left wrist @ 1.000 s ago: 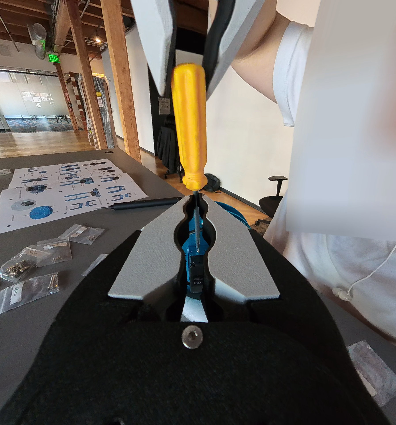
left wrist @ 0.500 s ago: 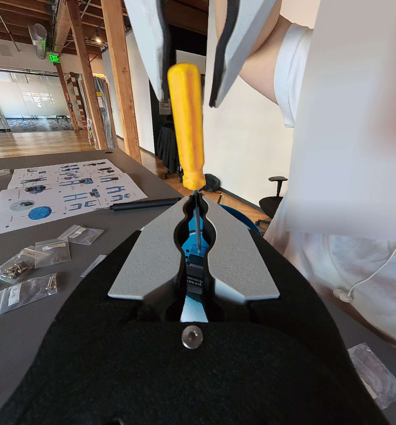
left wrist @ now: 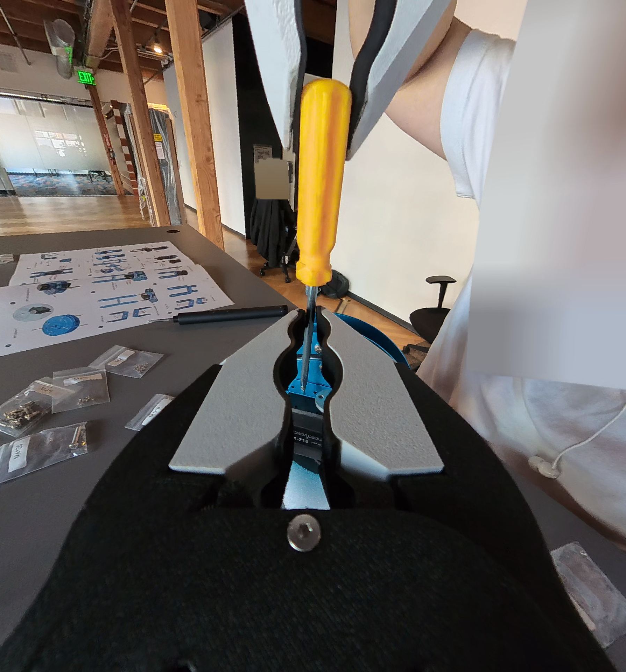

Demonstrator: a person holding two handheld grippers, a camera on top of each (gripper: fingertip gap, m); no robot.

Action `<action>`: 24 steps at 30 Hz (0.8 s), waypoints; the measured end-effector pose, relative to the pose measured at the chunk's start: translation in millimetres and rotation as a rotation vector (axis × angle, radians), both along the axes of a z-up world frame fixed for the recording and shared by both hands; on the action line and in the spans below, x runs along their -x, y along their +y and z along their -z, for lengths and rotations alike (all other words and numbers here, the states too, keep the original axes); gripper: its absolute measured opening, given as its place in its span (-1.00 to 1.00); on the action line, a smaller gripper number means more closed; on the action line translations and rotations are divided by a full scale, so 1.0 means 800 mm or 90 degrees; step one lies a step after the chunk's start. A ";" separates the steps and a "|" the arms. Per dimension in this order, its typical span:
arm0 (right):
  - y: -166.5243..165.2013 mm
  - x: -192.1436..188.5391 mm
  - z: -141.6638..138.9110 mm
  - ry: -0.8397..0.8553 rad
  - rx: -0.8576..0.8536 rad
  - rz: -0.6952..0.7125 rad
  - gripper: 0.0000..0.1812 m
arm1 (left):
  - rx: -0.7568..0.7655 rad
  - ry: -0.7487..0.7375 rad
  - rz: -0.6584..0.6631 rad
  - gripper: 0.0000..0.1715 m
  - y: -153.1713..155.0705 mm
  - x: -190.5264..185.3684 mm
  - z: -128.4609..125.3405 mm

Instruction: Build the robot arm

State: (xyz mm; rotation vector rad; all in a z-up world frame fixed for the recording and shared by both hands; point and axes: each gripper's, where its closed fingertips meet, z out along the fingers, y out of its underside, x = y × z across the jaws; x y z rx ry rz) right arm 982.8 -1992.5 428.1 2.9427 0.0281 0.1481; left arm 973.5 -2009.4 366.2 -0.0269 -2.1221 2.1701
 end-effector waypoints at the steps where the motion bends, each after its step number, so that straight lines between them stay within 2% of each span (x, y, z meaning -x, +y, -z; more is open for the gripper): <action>1: -0.002 0.000 0.000 0.000 0.004 0.000 -0.82 | -0.002 0.004 0.003 -0.94 0.000 0.000 0.001; 4: -0.005 0.000 0.000 0.002 0.007 -0.004 -0.82 | -0.027 0.025 0.011 -0.79 0.001 -0.001 0.008; 9: -0.006 0.001 0.000 0.006 0.004 -0.010 -0.82 | -0.046 0.020 0.013 -0.81 0.015 -0.005 0.015; 13: -0.007 0.001 -0.001 0.008 0.007 -0.012 -0.82 | -0.095 0.025 0.016 -0.49 0.020 -0.007 0.037; 16: -0.009 0.001 -0.001 0.009 0.008 -0.013 -0.82 | -0.116 0.001 0.018 -0.58 0.014 -0.004 0.049; 19: -0.010 0.000 -0.001 0.009 0.009 -0.016 -0.82 | -0.147 -0.012 0.039 -0.58 0.007 0.006 0.061; 24: -0.011 -0.002 -0.001 0.012 0.011 -0.015 -0.82 | -0.142 -0.025 0.042 -0.63 0.008 0.009 0.059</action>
